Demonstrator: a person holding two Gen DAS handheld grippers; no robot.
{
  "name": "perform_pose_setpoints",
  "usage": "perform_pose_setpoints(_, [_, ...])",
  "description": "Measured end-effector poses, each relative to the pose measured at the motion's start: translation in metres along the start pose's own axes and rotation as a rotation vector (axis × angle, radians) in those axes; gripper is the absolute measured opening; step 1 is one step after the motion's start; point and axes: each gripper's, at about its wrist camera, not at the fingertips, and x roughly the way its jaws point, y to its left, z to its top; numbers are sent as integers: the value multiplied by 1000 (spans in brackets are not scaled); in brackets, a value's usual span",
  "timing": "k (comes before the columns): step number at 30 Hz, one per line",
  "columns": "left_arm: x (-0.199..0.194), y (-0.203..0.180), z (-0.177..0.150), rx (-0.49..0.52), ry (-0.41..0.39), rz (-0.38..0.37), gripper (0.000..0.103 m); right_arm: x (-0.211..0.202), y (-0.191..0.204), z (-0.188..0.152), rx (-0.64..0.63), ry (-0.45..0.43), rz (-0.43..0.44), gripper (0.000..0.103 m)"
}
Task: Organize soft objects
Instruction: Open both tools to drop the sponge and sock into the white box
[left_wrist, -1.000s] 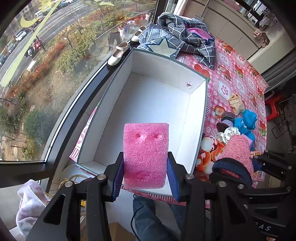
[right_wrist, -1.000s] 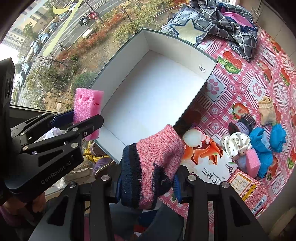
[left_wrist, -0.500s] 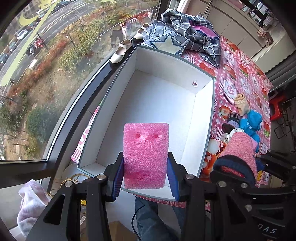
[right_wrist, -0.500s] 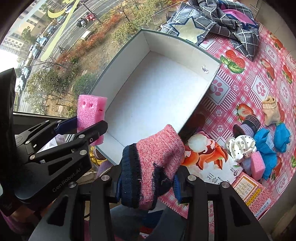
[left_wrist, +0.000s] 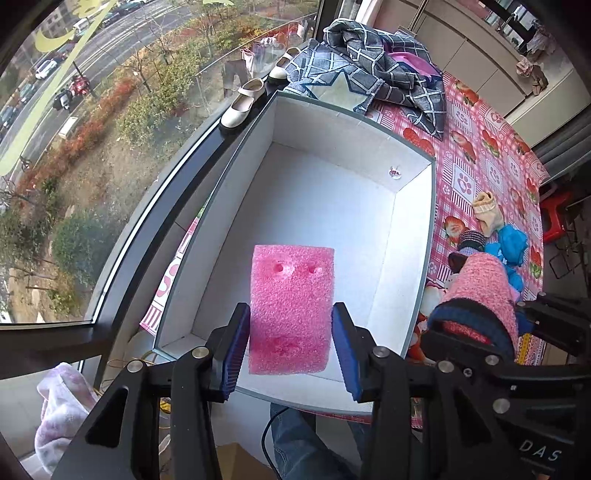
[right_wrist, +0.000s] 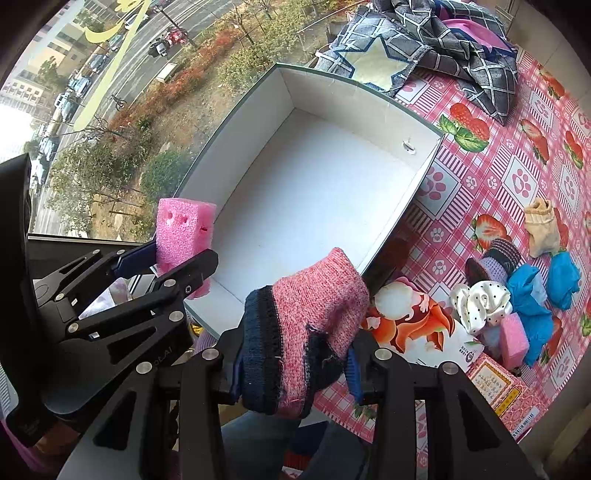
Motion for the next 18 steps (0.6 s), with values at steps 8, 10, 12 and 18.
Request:
perform_pose_setpoints(8, [-4, 9, 1, -37, -24, 7, 80, -3, -6, 8, 4, -24, -25, 56])
perform_pose_setpoints(10, [-7, 14, 1, -63, -41, -15, 84, -6, -9, 9, 14, -39, -41, 73])
perform_pose_setpoints(12, [-9, 18, 2, -86, -49, -51, 88, -9, -15, 11, 33, -58, -37, 85])
perform_pose_setpoints(18, [-10, 21, 3, -117, -35, -58, 103, -13, -28, 11, 100, -38, 8, 95])
